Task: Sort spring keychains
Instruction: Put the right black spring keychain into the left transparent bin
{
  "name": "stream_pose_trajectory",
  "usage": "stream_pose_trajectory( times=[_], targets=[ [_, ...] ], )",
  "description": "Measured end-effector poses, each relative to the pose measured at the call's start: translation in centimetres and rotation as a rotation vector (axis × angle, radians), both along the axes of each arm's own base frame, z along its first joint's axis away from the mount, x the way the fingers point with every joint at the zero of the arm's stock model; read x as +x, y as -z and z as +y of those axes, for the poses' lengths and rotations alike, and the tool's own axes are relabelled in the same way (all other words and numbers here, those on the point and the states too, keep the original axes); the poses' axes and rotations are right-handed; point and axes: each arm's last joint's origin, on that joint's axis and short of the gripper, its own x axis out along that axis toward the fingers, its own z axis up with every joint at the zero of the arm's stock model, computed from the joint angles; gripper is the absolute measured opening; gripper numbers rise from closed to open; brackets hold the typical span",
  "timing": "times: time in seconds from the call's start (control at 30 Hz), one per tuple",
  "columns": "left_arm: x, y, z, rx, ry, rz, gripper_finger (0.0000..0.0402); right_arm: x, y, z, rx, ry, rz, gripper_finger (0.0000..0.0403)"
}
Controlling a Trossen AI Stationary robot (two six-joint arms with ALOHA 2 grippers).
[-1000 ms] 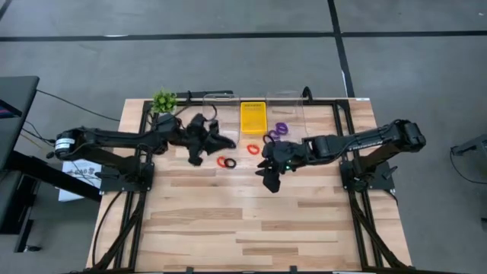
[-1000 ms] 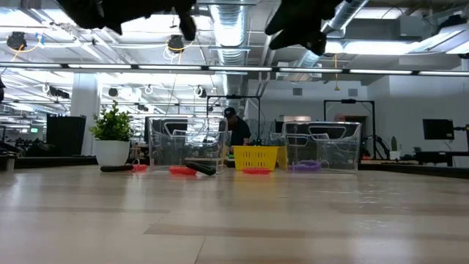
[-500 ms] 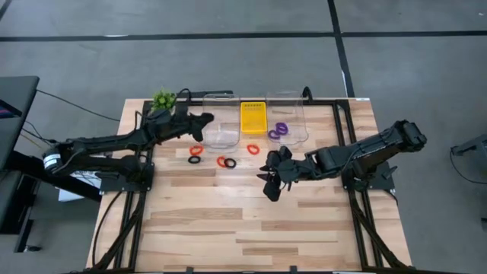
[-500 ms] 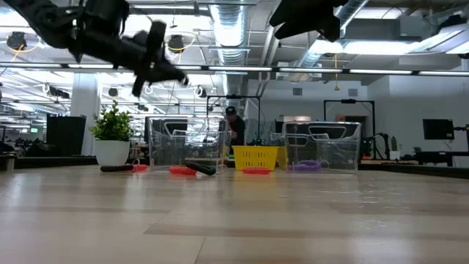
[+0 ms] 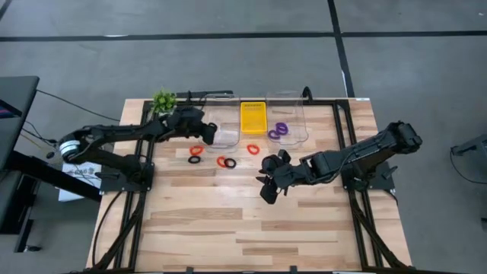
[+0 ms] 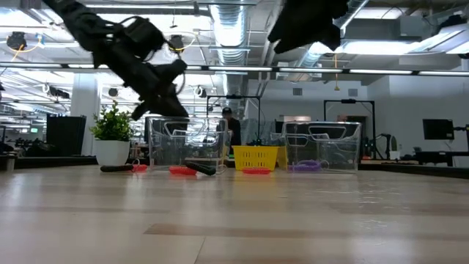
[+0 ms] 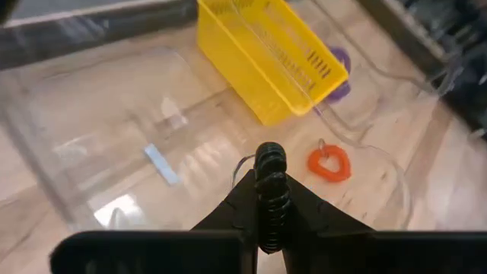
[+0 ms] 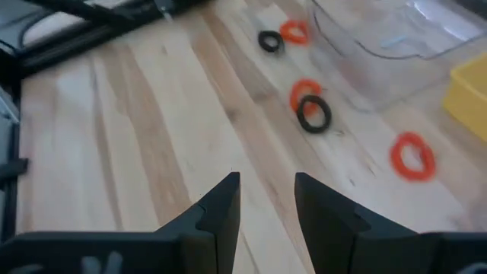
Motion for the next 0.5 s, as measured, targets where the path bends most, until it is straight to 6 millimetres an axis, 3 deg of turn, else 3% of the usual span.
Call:
stream_pose_trajectory(
  times=[0.23,0.5],
  targets=[
    [2.0,-0.7,1.8,-0.033,0.016,0.122,0.0029,1.1,2.6,1.1,0.025,0.026,0.072,0.0116],
    [2.1,0.0,3.7,-0.088,-0.035,0.214,0.0047,2.0,5.5,2.2,0.035,0.047,0.139,0.0116]
  ],
)
